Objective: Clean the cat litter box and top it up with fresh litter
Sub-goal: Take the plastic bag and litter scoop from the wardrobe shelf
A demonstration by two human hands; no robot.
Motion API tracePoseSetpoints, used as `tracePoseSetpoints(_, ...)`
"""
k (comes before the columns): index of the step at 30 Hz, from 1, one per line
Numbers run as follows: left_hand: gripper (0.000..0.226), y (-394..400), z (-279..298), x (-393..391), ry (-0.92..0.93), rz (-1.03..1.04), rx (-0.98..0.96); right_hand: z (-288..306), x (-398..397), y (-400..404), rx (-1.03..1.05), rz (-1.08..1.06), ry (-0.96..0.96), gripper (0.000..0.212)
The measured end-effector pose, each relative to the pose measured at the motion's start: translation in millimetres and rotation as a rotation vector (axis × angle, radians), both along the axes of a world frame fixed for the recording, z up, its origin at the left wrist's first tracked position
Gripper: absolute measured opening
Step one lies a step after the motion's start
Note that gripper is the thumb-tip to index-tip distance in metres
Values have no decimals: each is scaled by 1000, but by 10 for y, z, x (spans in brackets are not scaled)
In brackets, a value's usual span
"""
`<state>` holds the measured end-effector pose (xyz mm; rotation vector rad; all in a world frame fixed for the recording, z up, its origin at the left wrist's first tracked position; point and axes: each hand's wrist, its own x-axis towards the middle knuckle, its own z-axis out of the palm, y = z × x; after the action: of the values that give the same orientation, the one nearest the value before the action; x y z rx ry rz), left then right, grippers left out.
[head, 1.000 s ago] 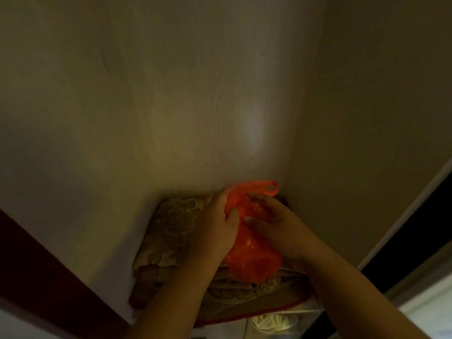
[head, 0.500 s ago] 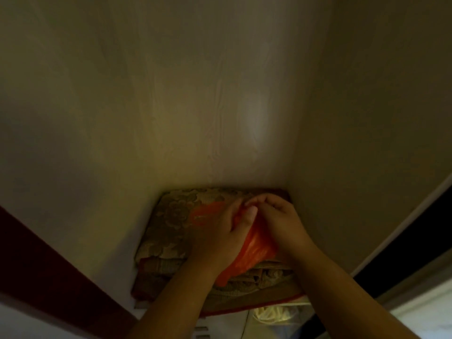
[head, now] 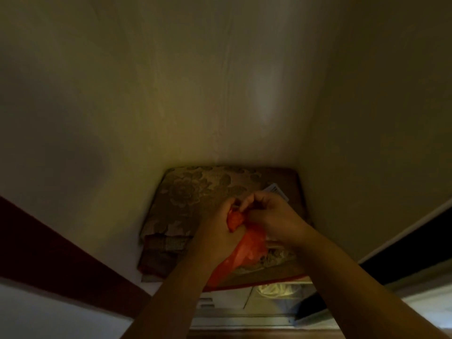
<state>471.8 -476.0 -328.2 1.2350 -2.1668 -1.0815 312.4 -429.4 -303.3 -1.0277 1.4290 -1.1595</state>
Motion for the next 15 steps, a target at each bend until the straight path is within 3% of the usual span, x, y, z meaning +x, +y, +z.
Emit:
tracePoseSetpoints(6,41,-349,-158,120,-220,119,-109,-325,-141,-186,59,-60,537,5)
tracePoseSetpoints(15,30,-814,-374,259,-291,286,-123,-1054,-356,-564,385,77,668,50)
